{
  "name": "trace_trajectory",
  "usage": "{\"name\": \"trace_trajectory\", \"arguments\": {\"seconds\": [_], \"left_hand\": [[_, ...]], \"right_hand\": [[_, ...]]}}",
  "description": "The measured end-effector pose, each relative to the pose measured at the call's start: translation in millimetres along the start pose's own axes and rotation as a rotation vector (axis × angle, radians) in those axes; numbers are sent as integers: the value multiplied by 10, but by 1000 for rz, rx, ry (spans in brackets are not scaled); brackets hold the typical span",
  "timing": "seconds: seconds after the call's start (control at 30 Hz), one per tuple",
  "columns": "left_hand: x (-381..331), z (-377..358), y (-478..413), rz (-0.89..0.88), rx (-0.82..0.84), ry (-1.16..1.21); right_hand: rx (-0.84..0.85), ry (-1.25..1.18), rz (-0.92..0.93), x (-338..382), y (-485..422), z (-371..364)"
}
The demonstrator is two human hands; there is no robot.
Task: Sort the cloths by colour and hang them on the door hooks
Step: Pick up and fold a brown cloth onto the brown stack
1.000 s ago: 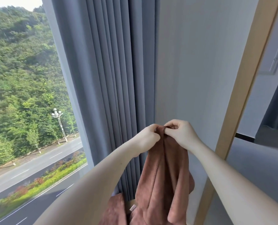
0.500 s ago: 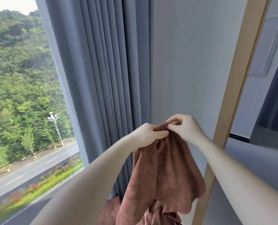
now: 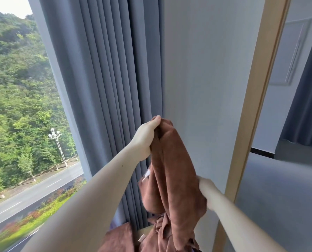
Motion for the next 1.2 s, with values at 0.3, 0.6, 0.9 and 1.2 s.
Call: {"name": "trace_trajectory", "arguments": {"seconds": [0.3,0.6,0.9,1.2], "left_hand": [[-79,62,-52,-97,-51,-23],[-84,470,-204,-55,-113,-296],[-72,755,-352,-145,-296,-211],[-229,818,-400,-269,-426,-573]], "right_hand": [[487,-369,-77,75,300,-213],[360,-680,136,658,86,70],[102,-713,211,1163,96,589],[135,-456,373,1461,266,873]]}}
Point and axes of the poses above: each hand's wrist, its own y-axis away from the middle knuckle, its own z-axis out of the back of the hand, x = y × z, the point moved 4 cm from there along -y, towards the middle knuckle, and after that the axes turned 3 degrees about -x, right-handed, at the moved point
